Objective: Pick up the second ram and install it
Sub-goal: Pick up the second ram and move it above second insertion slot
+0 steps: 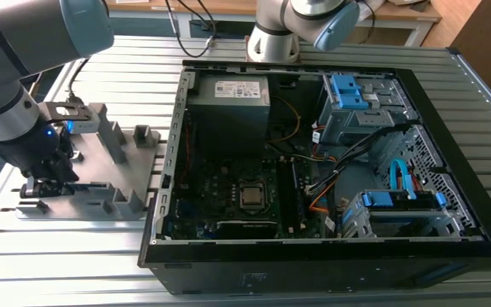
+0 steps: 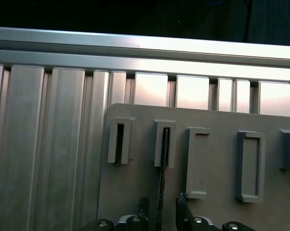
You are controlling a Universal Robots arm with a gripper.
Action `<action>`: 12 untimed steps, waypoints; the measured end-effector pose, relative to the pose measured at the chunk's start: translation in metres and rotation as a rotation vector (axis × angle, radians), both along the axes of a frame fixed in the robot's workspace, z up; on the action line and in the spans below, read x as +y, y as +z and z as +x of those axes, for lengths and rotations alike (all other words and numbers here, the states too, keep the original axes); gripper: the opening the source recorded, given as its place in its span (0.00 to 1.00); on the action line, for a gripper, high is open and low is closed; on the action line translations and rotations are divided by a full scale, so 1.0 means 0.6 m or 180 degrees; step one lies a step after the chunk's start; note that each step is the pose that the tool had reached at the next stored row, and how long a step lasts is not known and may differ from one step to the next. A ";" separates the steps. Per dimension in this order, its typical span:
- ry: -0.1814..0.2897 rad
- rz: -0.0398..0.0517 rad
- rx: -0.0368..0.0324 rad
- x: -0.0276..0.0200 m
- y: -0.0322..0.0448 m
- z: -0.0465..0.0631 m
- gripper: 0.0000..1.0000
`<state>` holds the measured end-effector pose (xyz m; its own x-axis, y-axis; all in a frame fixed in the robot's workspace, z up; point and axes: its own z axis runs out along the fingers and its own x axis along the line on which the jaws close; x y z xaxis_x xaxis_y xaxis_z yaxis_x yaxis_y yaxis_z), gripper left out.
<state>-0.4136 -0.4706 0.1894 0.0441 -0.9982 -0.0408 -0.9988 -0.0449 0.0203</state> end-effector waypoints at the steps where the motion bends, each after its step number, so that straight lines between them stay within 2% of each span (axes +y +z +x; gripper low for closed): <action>1: 0.0000 0.0000 0.0000 0.0000 0.000 0.000 0.35; 5: 0.0000 0.0000 0.0000 0.0000 0.000 0.000 0.34; 6: 0.0000 0.0000 0.0000 0.0000 0.000 0.000 0.28; 7: 0.0000 0.0000 0.0000 0.0000 0.000 0.000 0.28; 9: 0.0000 0.0001 0.0000 0.0000 0.000 0.000 0.16; 12: 0.0000 0.0001 0.0000 0.0000 0.000 0.000 0.14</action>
<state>-0.4136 -0.4706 0.1893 0.0441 -0.9982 -0.0410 -0.9988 -0.0449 0.0202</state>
